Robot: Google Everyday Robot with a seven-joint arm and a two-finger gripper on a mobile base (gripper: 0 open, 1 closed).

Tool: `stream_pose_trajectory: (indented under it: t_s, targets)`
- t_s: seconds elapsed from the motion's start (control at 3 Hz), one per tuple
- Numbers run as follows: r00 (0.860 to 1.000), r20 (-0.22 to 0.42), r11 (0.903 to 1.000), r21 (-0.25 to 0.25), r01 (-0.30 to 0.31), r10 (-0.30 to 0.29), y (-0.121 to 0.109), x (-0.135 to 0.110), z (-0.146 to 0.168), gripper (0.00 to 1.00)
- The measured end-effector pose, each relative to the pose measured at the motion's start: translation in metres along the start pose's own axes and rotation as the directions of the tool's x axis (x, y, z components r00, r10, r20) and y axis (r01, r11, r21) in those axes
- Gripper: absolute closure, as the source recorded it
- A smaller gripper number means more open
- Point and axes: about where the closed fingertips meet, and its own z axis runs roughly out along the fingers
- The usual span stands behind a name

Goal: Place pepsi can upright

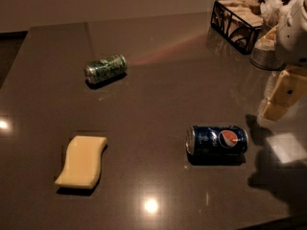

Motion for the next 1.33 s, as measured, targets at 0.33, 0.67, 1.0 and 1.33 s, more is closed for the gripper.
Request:
stream_pose_trajectory:
  t_s: [0.33,0.67,1.0,1.33]
  targets:
    - [1.000,0.000,1.0000,0.000,0.000,0.000,0.000,0.000,0.000,0.00]
    - [1.000,-0.004,0.9999,0.001,0.017,-0.017,0.003,0.001,0.006,0.00]
    - [0.999,-0.006,0.9992,-0.005,0.040,-0.040,0.007,0.004,0.017,0.00]
    - [0.998,-0.015,0.9978,-0.016,0.064,-0.064,0.013,0.009,0.030,0.00]
